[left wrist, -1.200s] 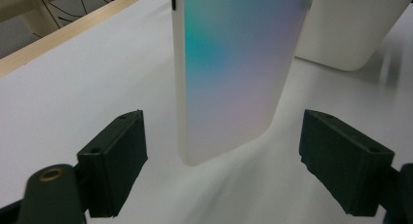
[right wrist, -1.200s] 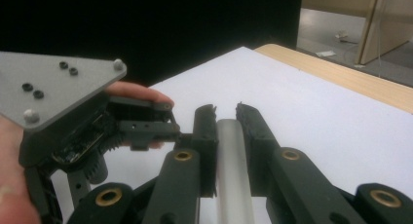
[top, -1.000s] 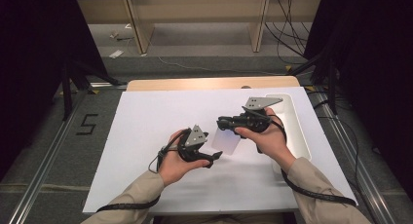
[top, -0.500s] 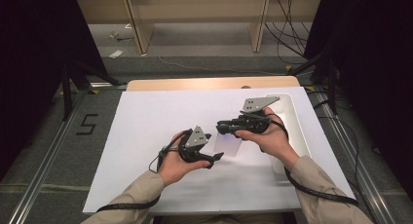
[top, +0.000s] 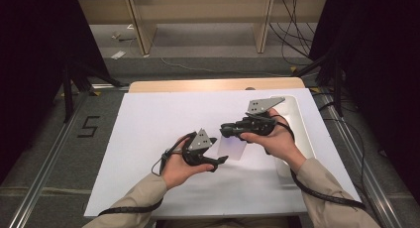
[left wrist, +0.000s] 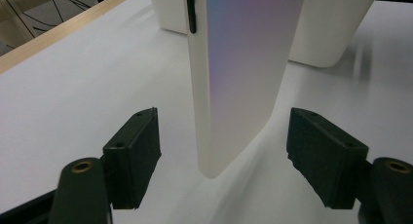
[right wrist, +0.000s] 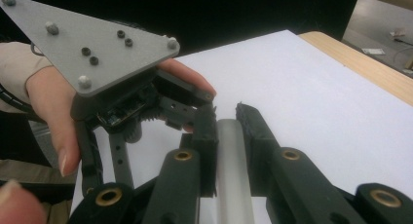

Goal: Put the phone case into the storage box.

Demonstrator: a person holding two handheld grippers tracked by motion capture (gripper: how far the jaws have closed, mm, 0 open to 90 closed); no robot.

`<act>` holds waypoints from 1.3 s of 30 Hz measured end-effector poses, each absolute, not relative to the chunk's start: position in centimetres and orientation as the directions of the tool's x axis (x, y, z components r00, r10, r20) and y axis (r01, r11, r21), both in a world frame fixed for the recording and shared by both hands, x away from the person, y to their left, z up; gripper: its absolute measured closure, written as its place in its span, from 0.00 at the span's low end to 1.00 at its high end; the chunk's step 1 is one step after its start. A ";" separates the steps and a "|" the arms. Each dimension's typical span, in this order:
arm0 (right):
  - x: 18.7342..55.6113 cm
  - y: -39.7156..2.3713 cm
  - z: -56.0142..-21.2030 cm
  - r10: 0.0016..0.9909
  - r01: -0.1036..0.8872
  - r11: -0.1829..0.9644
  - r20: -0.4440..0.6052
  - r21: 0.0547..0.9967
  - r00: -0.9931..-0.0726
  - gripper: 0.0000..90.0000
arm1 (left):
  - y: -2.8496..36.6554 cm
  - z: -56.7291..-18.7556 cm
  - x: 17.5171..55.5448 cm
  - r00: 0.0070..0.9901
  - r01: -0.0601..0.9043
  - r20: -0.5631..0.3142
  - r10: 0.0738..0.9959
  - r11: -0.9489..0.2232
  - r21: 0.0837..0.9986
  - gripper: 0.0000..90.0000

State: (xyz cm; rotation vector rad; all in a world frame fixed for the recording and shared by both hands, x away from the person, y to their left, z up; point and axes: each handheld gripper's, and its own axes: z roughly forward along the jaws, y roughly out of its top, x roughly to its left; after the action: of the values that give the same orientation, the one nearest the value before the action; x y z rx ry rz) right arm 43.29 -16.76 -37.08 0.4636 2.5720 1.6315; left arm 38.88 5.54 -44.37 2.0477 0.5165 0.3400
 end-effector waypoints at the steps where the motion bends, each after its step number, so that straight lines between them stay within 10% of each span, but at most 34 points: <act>1: 43.3 -16.7 -37.1 0.281 0.220 0.395 0.111 0.892 -0.953 0.89 | 5.6 -44.4 38.9 0.873 0.221 0.031 0.487 -0.451 0.865 0.32; 39: 43.2 -16.3 -37.3 0.203 0.227 0.404 0.155 0.886 -0.967 0.89 | 5.9 -44.7 39.4 0.929 0.176 0.013 0.369 -0.473 0.864 0.74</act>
State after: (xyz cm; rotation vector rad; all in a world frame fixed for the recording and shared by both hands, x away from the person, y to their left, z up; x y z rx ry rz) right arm 43.22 -16.34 -37.31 0.4065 2.6514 1.6786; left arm 39.43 5.86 -44.65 2.0722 0.3889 0.2408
